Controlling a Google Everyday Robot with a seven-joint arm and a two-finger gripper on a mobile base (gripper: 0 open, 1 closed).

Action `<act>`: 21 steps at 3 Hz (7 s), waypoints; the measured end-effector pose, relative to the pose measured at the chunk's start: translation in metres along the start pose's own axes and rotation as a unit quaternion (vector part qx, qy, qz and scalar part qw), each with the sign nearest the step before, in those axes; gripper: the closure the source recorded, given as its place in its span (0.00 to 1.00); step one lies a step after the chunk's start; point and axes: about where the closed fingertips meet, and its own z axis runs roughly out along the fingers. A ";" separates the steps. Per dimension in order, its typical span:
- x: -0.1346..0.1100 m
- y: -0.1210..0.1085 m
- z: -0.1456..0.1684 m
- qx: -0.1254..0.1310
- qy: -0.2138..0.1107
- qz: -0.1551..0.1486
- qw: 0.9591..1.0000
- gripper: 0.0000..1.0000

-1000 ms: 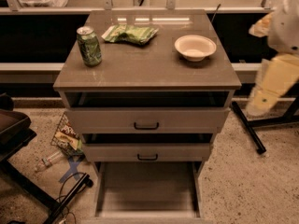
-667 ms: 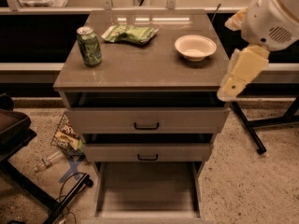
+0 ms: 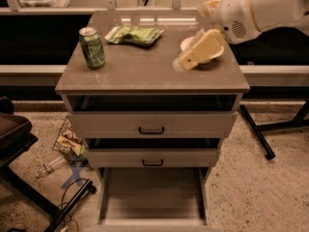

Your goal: Place green can into bottom drawer

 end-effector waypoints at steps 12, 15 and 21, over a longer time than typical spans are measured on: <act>-0.130 -0.042 0.350 -0.024 -0.297 0.094 0.950 0.14; -0.111 -0.046 0.385 -0.026 -0.256 0.103 0.961 0.92; -0.050 0.156 0.216 -0.031 -0.295 0.096 0.950 1.00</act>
Offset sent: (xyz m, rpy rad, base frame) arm 0.0347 0.0499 0.0128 0.2190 -0.0377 -0.0147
